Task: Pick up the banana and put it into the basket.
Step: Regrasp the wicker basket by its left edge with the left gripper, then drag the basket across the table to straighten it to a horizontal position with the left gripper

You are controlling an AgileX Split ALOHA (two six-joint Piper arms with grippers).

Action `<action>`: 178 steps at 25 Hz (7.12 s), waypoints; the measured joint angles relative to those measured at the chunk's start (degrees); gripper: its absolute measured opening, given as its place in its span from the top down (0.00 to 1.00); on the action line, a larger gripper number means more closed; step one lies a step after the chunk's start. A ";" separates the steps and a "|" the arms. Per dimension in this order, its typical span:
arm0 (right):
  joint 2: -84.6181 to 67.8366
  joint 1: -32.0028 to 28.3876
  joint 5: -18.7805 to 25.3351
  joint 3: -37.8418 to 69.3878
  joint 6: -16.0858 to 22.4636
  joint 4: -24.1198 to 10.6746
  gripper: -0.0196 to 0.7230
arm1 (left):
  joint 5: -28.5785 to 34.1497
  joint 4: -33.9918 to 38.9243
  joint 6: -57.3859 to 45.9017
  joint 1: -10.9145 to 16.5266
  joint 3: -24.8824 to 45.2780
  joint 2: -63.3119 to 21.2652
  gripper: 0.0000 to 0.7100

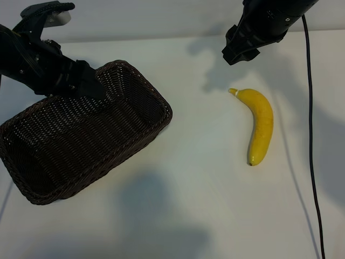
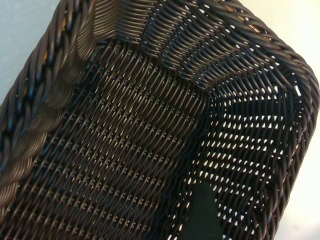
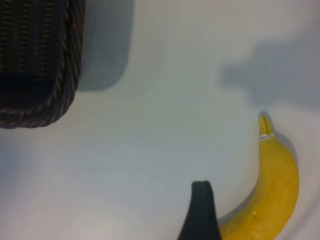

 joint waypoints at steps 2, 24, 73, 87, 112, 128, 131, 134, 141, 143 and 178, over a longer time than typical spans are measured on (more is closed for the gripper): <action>0.00 0.00 0.00 0.00 0.00 0.00 0.19 | -0.13 -0.20 0.00 0.00 0.00 0.00 0.16; 0.05 0.00 2.87 0.00 2.78 0.00 0.19 | 5.52 33.64 -45.06 0.00 8.19 -25.03 0.16; 0.05 0.00 5.66 0.00 2.89 0.00 0.19 | -38.71 45.47 -79.84 0.05 40.04 -9.64 0.73; 0.05 0.00 5.82 0.00 2.95 0.00 0.19 | -39.80 44.37 -76.77 0.05 40.04 -9.52 0.73; 0.05 0.00 5.82 0.00 4.17 0.00 0.19 | -25.98 25.44 -38.21 0.11 23.41 -9.78 0.76; 0.05 0.00 5.41 0.00 4.80 0.00 0.19 | -20.11 -7.39 -3.02 11.70 21.29 -9.78 0.76; 0.05 0.00 5.41 0.00 4.87 0.00 0.19 | -19.74 -10.99 0.61 11.70 21.25 -9.63 0.76; 0.05 0.00 5.41 0.00 5.09 0.00 0.19 | -19.81 -11.04 1.41 11.75 21.25 -8.68 0.76; 0.05 0.00 5.39 0.00 5.12 0.00 0.19 | -22.58 -12.33 5.97 11.81 21.25 -4.32 0.76; 0.05 0.00 5.39 0.00 5.30 0.00 0.19 | -23.77 -13.97 7.98 11.81 21.13 -2.74 0.76; 0.05 0.00 5.29 0.00 5.61 0.00 0.23 | -22.83 -24.06 15.80 8.71 11.46 16.08 0.76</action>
